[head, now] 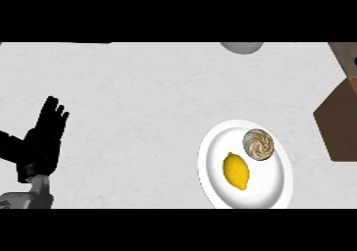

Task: Pick the lemon from the plate and place it in the cardboard box

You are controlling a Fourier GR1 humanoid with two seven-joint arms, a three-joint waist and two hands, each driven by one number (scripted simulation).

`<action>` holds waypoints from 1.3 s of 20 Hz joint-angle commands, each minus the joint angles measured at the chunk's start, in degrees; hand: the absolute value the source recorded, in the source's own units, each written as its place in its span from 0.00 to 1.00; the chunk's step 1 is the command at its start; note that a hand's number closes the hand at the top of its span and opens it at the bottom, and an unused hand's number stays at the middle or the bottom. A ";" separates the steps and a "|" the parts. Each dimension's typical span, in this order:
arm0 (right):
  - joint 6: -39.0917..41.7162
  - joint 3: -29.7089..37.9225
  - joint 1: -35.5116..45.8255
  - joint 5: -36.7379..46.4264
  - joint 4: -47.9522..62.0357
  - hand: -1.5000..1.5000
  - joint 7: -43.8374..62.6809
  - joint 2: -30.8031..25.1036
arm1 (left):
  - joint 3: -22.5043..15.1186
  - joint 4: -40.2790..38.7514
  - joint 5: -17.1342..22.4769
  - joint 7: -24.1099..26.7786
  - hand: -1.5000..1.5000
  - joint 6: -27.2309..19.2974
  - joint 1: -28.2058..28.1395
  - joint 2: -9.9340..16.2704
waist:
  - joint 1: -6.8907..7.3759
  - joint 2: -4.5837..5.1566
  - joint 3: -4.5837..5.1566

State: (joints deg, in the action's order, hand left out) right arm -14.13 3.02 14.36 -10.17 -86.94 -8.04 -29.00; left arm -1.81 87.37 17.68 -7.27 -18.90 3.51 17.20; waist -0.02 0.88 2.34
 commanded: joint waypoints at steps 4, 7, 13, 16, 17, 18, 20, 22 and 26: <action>9.25 -3.43 6.61 -3.43 -9.41 0.00 9.29 -5.98 | -5.73 2.22 -7.75 6.86 0.50 9.21 5.02 7.67 | -1.25 -1.40 -2.10; 17.39 -9.82 5.88 6.31 -9.48 0.00 12.06 -18.32 | -8.94 4.17 -9.70 7.03 0.50 13.97 7.60 11.08 | -2.43 -1.20 -1.64; 24.62 -6.21 0.33 3.56 -11.59 0.00 3.16 -19.09 | -9.61 3.26 -10.91 10.21 0.50 18.32 8.33 11.50 | -0.59 -0.83 -2.35; 26.04 -10.25 0.75 9.75 -15.13 0.00 1.63 -20.91 | -11.22 4.62 -12.34 11.53 0.50 17.58 6.95 9.89 | 0.12 -0.86 -2.34; 26.13 -10.48 -1.56 10.95 -18.23 0.00 0.23 -21.21 | -9.31 1.79 -10.85 9.57 0.50 19.42 10.27 10.99 | -0.77 -0.89 -2.34; 26.81 -10.69 0.43 11.67 -19.33 0.00 2.68 -22.00 | -8.98 4.31 -11.18 9.49 0.50 18.88 8.48 11.33 | -0.07 -0.99 -2.32; 29.73 -11.92 2.74 12.92 -19.64 0.00 5.16 -23.37 | -9.97 2.30 -13.02 11.27 0.50 18.05 8.59 9.41 | 0.05 -0.89 -2.29; 32.80 -15.11 1.92 14.62 -25.75 0.00 11.60 -26.86 | -10.15 2.92 -12.56 10.78 0.50 18.82 7.11 10.13 | -0.20 -1.18 -2.19; 39.67 -22.35 7.07 18.56 -28.66 0.00 20.34 -28.95 | -9.64 -0.75 -13.15 14.13 0.50 19.60 8.82 9.46 | 0.61 -0.84 -2.07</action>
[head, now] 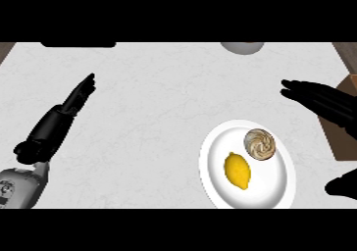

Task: Pick the lemon from the plate and place it in the cardboard box

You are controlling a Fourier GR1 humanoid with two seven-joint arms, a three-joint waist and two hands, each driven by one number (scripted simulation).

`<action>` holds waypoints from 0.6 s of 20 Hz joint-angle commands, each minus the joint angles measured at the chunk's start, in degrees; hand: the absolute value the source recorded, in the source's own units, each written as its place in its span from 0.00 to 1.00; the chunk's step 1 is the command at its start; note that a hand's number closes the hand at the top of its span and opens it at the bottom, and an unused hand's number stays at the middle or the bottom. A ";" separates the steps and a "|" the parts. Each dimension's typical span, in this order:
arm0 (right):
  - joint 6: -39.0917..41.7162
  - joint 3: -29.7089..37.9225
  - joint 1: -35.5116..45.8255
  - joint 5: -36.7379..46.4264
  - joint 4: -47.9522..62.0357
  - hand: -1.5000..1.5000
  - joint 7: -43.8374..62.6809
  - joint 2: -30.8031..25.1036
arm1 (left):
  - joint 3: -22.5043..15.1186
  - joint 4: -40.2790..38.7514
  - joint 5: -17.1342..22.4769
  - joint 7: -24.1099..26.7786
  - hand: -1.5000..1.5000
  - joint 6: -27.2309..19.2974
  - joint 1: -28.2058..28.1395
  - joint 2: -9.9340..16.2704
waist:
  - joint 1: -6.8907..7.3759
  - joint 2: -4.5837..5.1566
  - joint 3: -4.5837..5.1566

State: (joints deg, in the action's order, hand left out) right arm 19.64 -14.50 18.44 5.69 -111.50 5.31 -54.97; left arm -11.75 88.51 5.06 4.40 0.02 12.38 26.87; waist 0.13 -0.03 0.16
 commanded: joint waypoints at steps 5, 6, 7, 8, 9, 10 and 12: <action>14.57 -12.00 10.36 -0.42 -9.74 0.00 21.40 1.08 | 1.86 -6.22 0.21 2.22 0.50 2.54 4.29 -0.84 | 0.22 0.17 0.09; 16.45 -12.16 12.53 0.56 -7.50 0.00 22.17 0.96 | 2.59 -3.67 1.22 -0.42 0.50 3.75 4.14 0.71 | 0.84 0.11 0.02; 15.44 -14.99 12.22 3.32 -10.15 0.00 26.17 3.53 | 0.63 -3.61 -0.87 1.13 0.50 2.32 2.95 -1.37 | 0.54 0.02 -0.01; 16.31 -16.58 12.63 2.78 -11.86 0.00 30.49 4.91 | 2.04 -1.63 1.22 -2.58 0.50 3.57 4.58 -0.20 | 0.51 -0.13 -0.01; 16.73 -19.17 12.76 4.17 -11.38 0.00 32.94 7.19 | 2.07 -2.23 0.02 1.87 0.50 3.25 1.04 -0.23 | 0.79 -0.07 0.00; 18.15 -21.53 15.63 2.68 -11.44 0.00 38.54 10.02 | 1.16 -1.68 0.16 -1.26 0.50 2.90 2.88 -1.20 | 1.03 -0.11 0.07; 20.42 -23.04 16.14 2.87 -9.99 0.00 42.16 12.53 | 0.87 -2.41 -1.41 0.46 0.50 2.15 1.37 -2.19 | 0.54 -0.03 -0.01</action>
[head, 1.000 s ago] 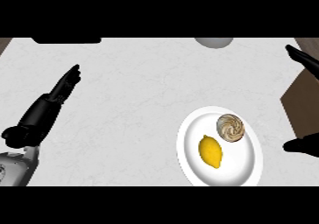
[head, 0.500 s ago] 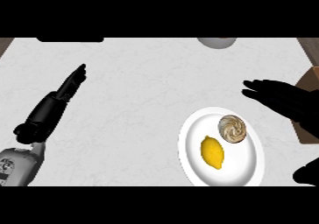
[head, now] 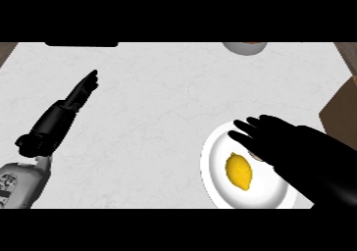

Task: Pick the lemon from the plate and place it in the cardboard box

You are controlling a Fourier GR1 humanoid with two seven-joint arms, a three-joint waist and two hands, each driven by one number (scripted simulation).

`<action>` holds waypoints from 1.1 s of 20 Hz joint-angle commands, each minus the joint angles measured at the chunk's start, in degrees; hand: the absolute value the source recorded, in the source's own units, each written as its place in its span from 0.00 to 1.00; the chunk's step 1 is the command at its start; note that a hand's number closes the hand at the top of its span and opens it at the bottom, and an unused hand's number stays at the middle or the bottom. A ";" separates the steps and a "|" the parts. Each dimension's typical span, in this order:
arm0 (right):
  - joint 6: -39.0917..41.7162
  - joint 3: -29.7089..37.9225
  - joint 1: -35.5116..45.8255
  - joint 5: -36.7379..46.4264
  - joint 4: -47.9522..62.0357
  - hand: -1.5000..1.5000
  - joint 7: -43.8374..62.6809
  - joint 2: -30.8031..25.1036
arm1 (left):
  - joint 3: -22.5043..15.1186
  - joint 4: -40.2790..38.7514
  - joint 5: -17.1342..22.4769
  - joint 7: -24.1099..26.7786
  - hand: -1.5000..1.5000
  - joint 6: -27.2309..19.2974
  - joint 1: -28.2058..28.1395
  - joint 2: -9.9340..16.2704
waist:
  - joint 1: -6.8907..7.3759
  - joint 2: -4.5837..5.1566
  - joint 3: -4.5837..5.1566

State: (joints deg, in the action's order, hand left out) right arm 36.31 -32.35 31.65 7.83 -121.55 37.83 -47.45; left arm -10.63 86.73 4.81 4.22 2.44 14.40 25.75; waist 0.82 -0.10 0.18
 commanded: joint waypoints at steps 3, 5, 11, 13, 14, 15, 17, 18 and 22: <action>4.91 -8.01 4.03 -2.81 -1.82 0.00 20.99 11.20 | -0.90 4.30 -2.02 -2.89 0.50 -1.60 -1.50 -1.82 | -0.32 -0.25 -0.05; 5.91 -6.73 4.72 -2.38 1.70 0.00 20.90 13.29 | 0.58 3.36 -2.15 -1.87 0.50 -0.17 -1.40 -1.14 | -0.43 -0.06 -0.11; 5.14 -10.91 3.23 2.02 5.08 0.00 21.48 17.21 | 2.24 0.71 -2.69 1.92 0.50 1.10 -2.57 -1.90 | -0.59 0.05 -0.13; 4.72 -11.29 3.28 5.43 5.39 0.00 21.80 17.59 | 2.51 0.77 -2.92 0.90 0.50 1.21 -2.07 -2.08 | -0.68 0.02 -0.14; 5.09 -10.26 2.41 7.32 5.79 0.00 18.09 15.20 | 2.70 0.65 -2.72 -0.24 0.50 1.73 -1.54 -2.04 | -0.76 0.06 -0.17; 4.82 -11.17 1.27 8.13 4.38 0.00 20.64 16.46 | 2.53 0.92 -3.19 0.62 0.50 1.68 -2.39 -2.43 | -0.84 0.00 -0.16; 4.47 -12.49 0.26 11.45 5.58 0.00 19.70 18.41 | 2.45 -1.82 -4.91 1.47 0.50 0.96 -0.61 -3.86 | -1.01 0.08 -0.16; 3.06 -14.52 -0.26 14.56 6.37 0.00 19.71 20.29 | 1.59 -1.35 -5.92 2.54 0.50 0.16 -1.78 -4.93 | -0.89 0.07 -0.16; 3.59 -14.48 -2.61 18.79 9.31 0.00 14.90 19.88 | 4.93 -0.37 -3.53 3.00 0.50 4.25 -2.44 -2.48 | -0.71 0.10 -0.18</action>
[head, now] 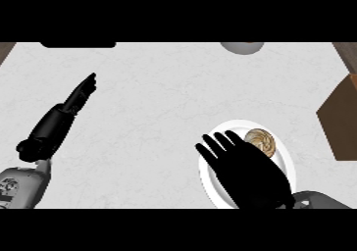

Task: Pick the lemon from the plate and place it in the cardboard box

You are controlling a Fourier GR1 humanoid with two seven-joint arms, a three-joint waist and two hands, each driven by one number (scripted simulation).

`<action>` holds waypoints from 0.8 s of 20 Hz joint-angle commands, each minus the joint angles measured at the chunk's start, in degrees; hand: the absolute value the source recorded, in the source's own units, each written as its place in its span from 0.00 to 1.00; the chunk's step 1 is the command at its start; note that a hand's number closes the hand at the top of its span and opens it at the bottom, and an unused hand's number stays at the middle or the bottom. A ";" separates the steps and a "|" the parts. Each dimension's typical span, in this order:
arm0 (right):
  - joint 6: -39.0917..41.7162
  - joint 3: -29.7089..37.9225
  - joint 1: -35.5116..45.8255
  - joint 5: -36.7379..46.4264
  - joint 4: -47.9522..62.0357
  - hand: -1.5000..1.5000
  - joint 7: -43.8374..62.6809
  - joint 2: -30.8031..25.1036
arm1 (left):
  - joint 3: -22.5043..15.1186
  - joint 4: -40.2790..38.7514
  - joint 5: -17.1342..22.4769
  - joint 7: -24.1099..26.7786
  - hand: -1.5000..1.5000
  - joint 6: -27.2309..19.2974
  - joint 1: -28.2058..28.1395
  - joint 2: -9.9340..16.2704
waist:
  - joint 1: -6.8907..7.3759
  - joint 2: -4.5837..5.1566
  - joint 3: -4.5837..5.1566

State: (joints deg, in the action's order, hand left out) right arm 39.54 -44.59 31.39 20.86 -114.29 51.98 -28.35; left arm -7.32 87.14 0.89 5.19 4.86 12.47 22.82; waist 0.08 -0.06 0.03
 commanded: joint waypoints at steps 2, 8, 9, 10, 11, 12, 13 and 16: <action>4.06 1.76 -0.67 4.54 3.17 0.00 0.43 1.84 | 1.67 -3.61 -1.28 1.93 0.50 1.29 1.94 -1.01 | -0.10 0.09 -0.01; 5.21 2.10 -1.93 10.54 7.13 0.00 -3.54 2.63 | 0.28 1.51 -4.15 -0.80 0.50 -1.24 -0.31 -4.05 | 0.02 0.05 -0.03; 3.00 2.88 -2.41 12.60 10.33 0.00 -9.18 0.84 | 2.72 -1.82 -1.69 2.02 0.50 2.50 0.59 -2.15 | 0.03 0.15 -0.03; 1.24 -1.94 -4.56 16.09 9.98 0.00 -3.12 7.11 | 2.26 2.91 -1.31 -2.15 0.50 2.97 -0.49 -1.82 | 0.18 0.03 -0.04; 5.18 5.59 -3.61 12.89 8.16 0.00 -9.45 1.23 | 2.49 0.40 -2.82 0.53 0.50 2.74 -1.86 -2.36 | 0.02 0.06 -0.03; 3.47 2.03 -4.09 15.00 10.64 0.00 -7.28 6.90 | 0.72 -2.29 -4.97 -2.25 0.50 0.43 3.91 -5.45 | -0.16 0.11 -0.03; 3.90 4.41 -4.83 16.18 10.75 0.00 -11.60 4.85 | 3.53 -0.17 -2.93 -1.49 0.50 3.54 1.62 -3.01 | 0.01 0.07 -0.03; 4.47 4.26 -9.82 17.99 7.17 0.00 -10.30 4.85 | 4.85 0.90 -2.18 -3.27 0.50 5.05 1.29 -2.82 | -0.12 0.02 -0.03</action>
State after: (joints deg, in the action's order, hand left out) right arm 43.09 -41.98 25.10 36.63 -105.79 42.96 -23.62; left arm -4.53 87.35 -2.18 3.96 7.65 12.96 19.54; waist 0.05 -0.01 0.00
